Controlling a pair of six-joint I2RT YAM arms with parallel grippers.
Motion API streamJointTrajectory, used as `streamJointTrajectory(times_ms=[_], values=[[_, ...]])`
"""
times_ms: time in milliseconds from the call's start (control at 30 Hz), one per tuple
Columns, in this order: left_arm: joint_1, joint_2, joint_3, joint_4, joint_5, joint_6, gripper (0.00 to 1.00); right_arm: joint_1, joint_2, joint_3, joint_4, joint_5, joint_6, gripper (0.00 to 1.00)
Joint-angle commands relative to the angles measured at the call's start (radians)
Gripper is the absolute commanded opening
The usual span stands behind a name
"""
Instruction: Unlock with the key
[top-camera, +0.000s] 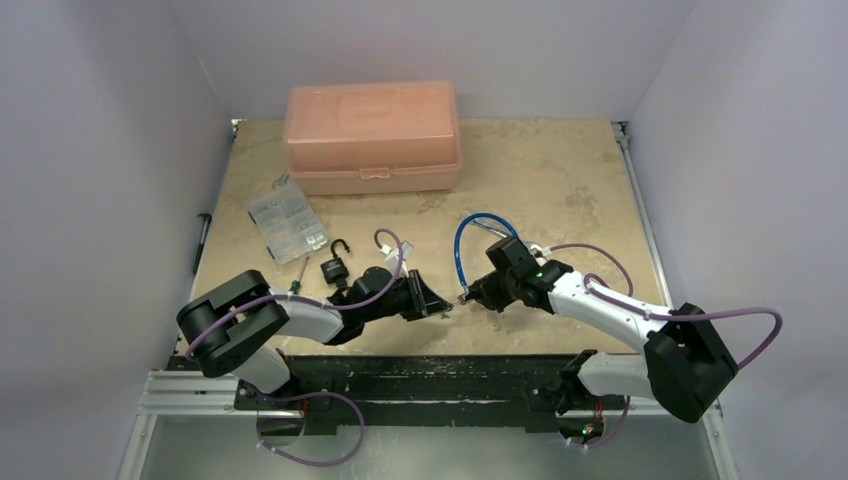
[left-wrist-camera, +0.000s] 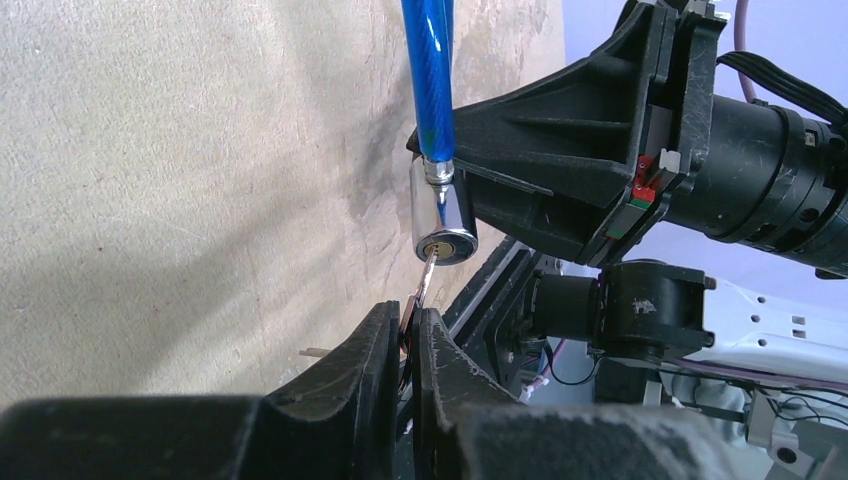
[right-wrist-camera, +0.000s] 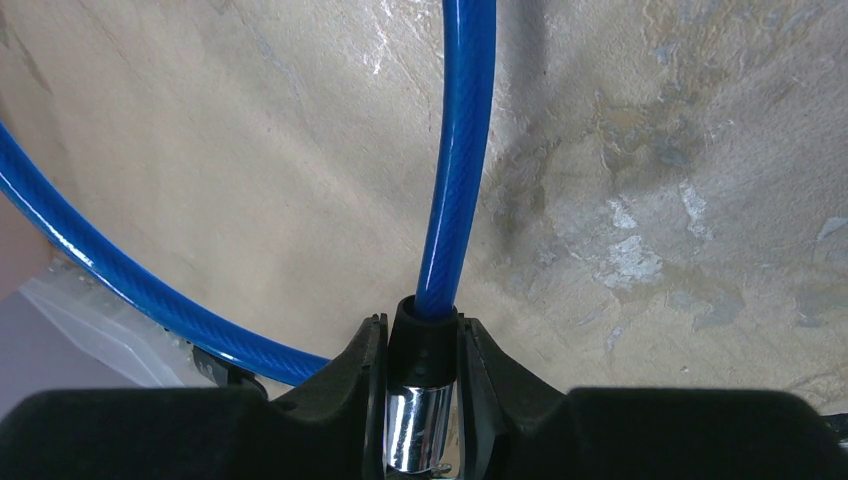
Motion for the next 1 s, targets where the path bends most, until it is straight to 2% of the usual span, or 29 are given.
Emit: streamJointTrajectory(times_ms=[0,967], values=[[0.000,-0.006,0.046,0.047,-0.031,-0.022,0.00,0.018,-0.008,0.031,0.050,-0.022,-0.009,0.00],[-0.006,0.000,0.080,0.026,-0.029,-0.048,0.00,0.035,0.011,0.054,0.045,-0.019,-0.003,0.00]])
